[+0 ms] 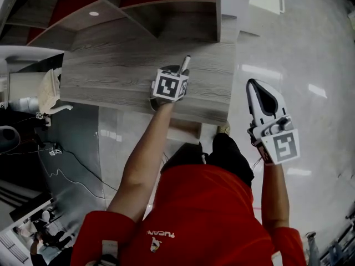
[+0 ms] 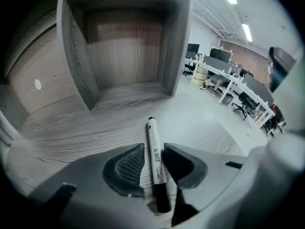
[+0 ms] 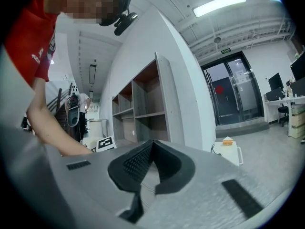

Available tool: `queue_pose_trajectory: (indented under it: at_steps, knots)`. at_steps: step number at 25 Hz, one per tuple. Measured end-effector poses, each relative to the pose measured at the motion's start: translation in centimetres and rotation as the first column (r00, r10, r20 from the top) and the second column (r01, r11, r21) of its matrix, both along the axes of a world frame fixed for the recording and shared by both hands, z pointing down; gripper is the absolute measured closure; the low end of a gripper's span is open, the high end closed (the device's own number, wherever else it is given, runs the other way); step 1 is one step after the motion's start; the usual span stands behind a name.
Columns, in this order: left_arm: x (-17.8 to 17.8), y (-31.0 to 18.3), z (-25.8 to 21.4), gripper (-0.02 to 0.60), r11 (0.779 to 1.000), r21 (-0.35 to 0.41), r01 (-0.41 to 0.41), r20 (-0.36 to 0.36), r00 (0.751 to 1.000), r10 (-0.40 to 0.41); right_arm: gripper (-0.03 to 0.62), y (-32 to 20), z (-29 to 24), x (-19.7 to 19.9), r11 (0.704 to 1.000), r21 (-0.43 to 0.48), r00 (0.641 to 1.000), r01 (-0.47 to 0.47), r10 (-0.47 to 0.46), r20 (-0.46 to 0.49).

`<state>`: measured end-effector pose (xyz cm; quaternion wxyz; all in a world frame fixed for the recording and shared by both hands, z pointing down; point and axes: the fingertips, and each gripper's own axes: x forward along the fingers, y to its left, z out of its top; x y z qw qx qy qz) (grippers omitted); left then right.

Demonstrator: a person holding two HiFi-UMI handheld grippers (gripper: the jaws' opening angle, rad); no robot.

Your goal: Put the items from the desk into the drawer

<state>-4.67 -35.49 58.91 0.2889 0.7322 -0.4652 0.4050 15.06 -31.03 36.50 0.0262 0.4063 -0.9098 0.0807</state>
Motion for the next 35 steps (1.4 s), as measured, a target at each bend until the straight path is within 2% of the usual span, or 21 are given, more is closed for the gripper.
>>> queue_pose_trajectory:
  at_steps: [4, 8, 11, 16, 20, 23, 25, 27, 30, 35]
  knots:
    - [0.1, 0.0, 0.0, 0.52, 1.0, 0.007, 0.004, -0.011, 1.0, -0.004, 0.589, 0.1, -0.1, -0.1, 1.0, 0.001, 1.0, 0.005, -0.005, 0.002]
    - [0.0, 0.0, -0.3, 0.522, 1.0, 0.013, -0.007, -0.013, 1.0, 0.007, 0.589, 0.3, -0.5, -0.6, 1.0, 0.011, 1.0, 0.014, -0.014, 0.001]
    - [0.3, -0.1, -1.3, 0.522, 0.999, 0.043, -0.012, -0.04, 0.999, 0.014, 0.589, 0.4, -0.9, -1.0, 1.0, 0.014, 1.0, 0.021, -0.021, -0.003]
    - [0.7, -0.1, -5.2, 0.522, 0.988, 0.154, 0.007, -0.138, 0.99, 0.014, 0.589, 0.6, -1.5, -2.0, 0.999, 0.02, 1.0, 0.028, -0.028, -0.005]
    - [0.6, 0.4, -10.3, 0.522, 0.958, 0.287, 0.027, -0.237, 0.971, 0.043, 0.589, 1.0, -2.7, -3.5, 0.998, 0.059, 1.0, 0.03, -0.029, -0.006]
    - [0.3, 1.3, -15.0, 0.522, 0.913, 0.406, 0.044, -0.305, 0.948, 0.091, 0.589, 1.1, -4.5, -4.4, 0.993, 0.115, 1.0, 0.023, -0.023, -0.005]
    - [-0.4, 2.4, -18.3, 0.522, 0.871, 0.488, 0.061, -0.345, 0.93, 0.128, 0.589, 1.6, -5.4, -5.1, 0.991, 0.13, 1.0, 0.016, -0.015, -0.007]
    - [-1.6, 3.9, -21.6, 0.522, 0.816, 0.57, 0.093, -0.386, 0.907, 0.167, 0.589, 2.4, -6.3, -5.9, 0.99, 0.143, 1.0, 0.0, 0.0, 0.0]
    - [-3.5, 6.3, -26.5, 0.522, 0.721, 0.677, 0.146, -0.444, 0.863, 0.242, 0.589, 4.2, -8.0, -7.7, 0.985, 0.17, 1.0, -0.023, 0.021, 0.016]
    - [-5.6, 11.2, -32.1, 0.522, 0.621, 0.765, 0.168, -0.467, 0.81, 0.356, 0.589, 8.3, -10.0, -10.4, 0.976, 0.209, 0.998, -0.06, 0.061, -0.002]
